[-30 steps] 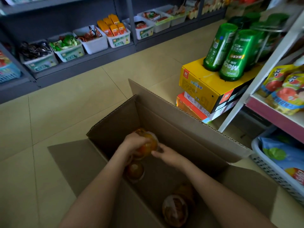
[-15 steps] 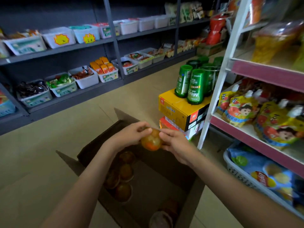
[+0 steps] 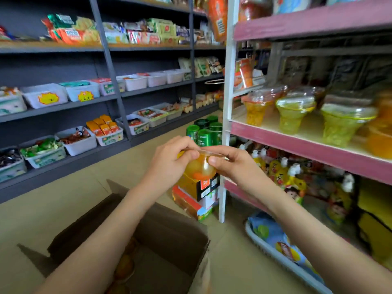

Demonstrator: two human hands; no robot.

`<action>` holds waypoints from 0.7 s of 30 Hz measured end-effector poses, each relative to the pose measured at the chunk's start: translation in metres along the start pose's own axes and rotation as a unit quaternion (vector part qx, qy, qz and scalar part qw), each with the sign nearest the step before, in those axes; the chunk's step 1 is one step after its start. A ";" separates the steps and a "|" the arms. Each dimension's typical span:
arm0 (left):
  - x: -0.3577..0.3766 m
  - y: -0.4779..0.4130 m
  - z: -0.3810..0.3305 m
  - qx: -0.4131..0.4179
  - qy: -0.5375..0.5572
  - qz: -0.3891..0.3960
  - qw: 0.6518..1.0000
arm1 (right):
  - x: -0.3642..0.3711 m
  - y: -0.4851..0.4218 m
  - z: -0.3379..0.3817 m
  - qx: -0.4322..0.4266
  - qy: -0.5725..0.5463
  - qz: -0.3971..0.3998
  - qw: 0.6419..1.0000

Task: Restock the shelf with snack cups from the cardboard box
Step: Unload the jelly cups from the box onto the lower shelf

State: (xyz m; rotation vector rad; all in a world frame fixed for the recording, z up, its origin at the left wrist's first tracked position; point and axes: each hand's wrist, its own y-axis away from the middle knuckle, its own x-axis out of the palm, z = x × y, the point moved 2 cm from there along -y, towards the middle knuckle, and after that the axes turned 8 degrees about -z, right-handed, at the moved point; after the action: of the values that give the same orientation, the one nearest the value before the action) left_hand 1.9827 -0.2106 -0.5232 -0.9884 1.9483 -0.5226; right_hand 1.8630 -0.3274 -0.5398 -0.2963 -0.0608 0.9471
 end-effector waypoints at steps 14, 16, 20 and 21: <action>0.123 -0.056 -0.175 0.131 0.079 -0.061 0.986 | -0.190 0.061 0.094 -0.067 0.308 -0.132 0.940; 0.135 -0.057 -0.194 0.144 0.097 -0.062 0.983 | -0.207 0.074 0.102 -0.070 0.295 -0.152 0.941; 0.159 -0.059 -0.237 0.196 0.130 -0.086 0.968 | -0.245 0.102 0.121 -0.076 0.274 -0.211 0.935; 0.166 -0.060 -0.248 0.211 0.131 -0.089 0.965 | -0.256 0.109 0.124 -0.076 0.281 -0.230 0.929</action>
State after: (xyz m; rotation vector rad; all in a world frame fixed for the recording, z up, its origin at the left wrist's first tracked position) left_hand 1.7485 -0.3834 -0.4344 -0.8514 1.8681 -1.1689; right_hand 1.6047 -0.4464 -0.4310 -0.6567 0.3139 0.3657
